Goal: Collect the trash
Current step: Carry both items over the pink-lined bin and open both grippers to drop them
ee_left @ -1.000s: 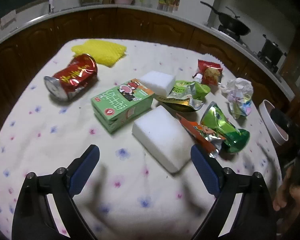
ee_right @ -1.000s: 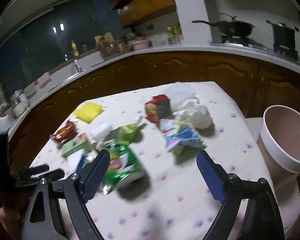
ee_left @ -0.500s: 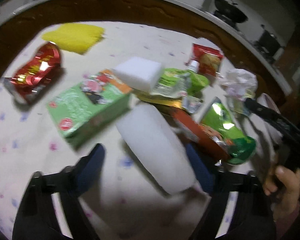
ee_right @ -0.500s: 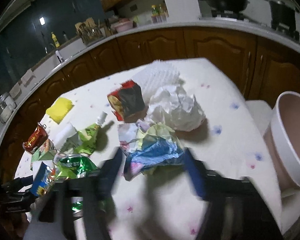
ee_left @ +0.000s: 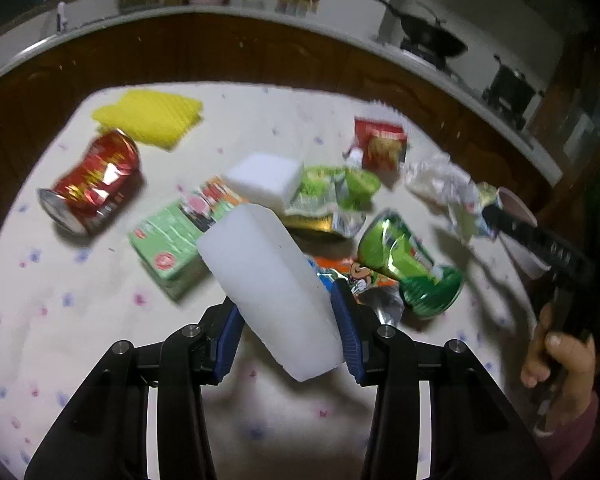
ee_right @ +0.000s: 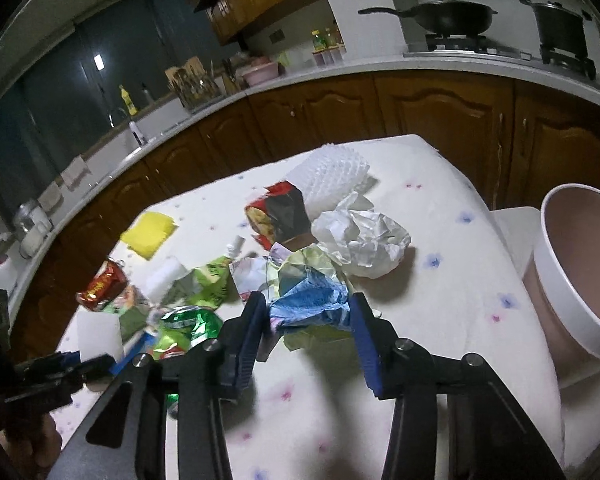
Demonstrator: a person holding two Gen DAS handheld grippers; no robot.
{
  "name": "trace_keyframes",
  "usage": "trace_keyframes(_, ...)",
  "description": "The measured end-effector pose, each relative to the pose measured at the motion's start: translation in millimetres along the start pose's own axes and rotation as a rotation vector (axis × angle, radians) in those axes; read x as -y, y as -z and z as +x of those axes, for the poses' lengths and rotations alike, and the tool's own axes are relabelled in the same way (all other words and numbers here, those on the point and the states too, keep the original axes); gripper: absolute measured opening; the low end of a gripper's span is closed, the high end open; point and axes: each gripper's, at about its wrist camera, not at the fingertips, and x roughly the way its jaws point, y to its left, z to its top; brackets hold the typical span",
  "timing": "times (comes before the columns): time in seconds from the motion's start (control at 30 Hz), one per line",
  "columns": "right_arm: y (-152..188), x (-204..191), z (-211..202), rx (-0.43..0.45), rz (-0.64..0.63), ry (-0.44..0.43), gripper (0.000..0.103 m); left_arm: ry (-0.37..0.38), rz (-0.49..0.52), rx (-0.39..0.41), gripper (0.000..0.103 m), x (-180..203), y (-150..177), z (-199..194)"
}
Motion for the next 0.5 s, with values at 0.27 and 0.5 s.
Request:
trace_keyframes(0.27,4,-3,-31,0.044,0.019,-0.018,0.044,0.074,0.052,0.096,0.042,28,-19,-29)
trace_keyframes(0.5,2,19,-61,0.096,0.05,0.026,0.044,0.159,0.1,0.082,0.042,66,-27,-19)
